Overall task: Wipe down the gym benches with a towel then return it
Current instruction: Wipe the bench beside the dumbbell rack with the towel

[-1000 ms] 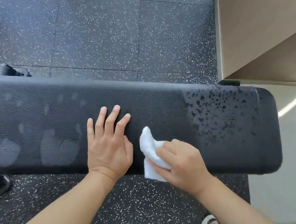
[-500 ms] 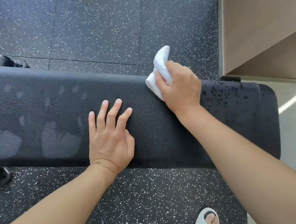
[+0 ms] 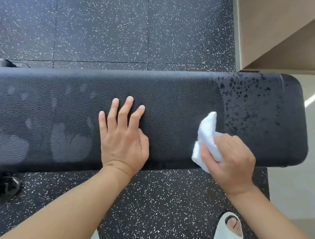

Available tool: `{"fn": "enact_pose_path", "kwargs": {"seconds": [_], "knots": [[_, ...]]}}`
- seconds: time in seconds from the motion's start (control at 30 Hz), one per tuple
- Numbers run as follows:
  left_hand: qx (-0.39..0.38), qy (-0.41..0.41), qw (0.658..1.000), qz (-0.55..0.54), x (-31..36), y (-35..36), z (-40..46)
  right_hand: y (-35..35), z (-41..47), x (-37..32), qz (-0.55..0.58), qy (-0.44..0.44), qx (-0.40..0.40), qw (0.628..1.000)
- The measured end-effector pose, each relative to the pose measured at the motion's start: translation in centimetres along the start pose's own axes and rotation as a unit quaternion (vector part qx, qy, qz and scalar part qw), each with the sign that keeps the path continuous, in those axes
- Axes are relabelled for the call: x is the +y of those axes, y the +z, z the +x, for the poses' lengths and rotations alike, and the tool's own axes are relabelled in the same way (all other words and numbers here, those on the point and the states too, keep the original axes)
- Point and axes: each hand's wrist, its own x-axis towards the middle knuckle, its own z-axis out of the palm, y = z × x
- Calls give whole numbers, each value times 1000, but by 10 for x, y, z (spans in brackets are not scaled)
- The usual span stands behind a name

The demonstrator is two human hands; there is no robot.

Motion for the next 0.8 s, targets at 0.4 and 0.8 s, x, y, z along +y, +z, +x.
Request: {"fn": "enact_pose_path", "kwargs": {"seconds": [0.4,0.8], "knots": [[-80,18,964,-253,-104,-65,2,59,-2,-146,23,-14,65,998],[-63,-4,991,-116,-237,-98,-24,105,20,-311,130,-98,-4,987]]}}
